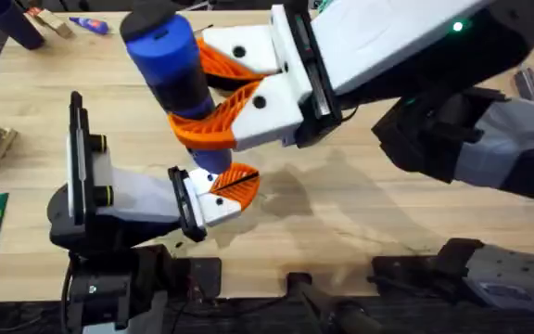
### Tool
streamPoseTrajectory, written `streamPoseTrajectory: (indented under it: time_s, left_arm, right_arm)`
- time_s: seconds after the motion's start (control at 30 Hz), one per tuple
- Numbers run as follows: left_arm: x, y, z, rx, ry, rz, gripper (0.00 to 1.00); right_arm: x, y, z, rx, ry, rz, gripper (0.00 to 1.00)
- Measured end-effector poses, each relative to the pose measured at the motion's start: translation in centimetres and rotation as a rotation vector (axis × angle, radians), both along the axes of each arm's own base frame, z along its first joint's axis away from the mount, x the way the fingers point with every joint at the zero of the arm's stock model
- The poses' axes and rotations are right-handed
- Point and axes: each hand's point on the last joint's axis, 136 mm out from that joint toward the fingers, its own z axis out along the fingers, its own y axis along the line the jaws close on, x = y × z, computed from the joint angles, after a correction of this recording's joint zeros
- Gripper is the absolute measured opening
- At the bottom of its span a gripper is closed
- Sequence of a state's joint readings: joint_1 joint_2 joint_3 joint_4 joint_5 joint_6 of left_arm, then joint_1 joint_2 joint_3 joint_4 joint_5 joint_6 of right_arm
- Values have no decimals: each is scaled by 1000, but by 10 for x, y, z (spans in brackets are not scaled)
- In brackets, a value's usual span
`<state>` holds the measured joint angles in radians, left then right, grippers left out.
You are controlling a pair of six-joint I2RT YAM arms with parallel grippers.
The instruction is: Pick up the gripper from the table and insert it into the empty holder that is missing its gripper. Then pick up a screw, insert it into the mounting hole, and use the screwdriver to tighten it. Finally, clean up the table by picking up the vegetable and placing it into the bucket.
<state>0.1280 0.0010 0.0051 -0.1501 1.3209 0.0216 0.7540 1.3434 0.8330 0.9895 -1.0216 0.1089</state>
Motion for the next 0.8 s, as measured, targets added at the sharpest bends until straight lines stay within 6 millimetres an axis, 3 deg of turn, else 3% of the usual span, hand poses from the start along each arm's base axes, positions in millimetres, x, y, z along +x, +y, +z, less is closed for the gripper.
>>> streamPoseTrajectory:
  time_s: [0.8]
  left_arm:
    - [0, 0, 0, 0, 0, 0, 12]
  right_arm:
    - [-8, 4, 3, 11, -36, 22, 44]
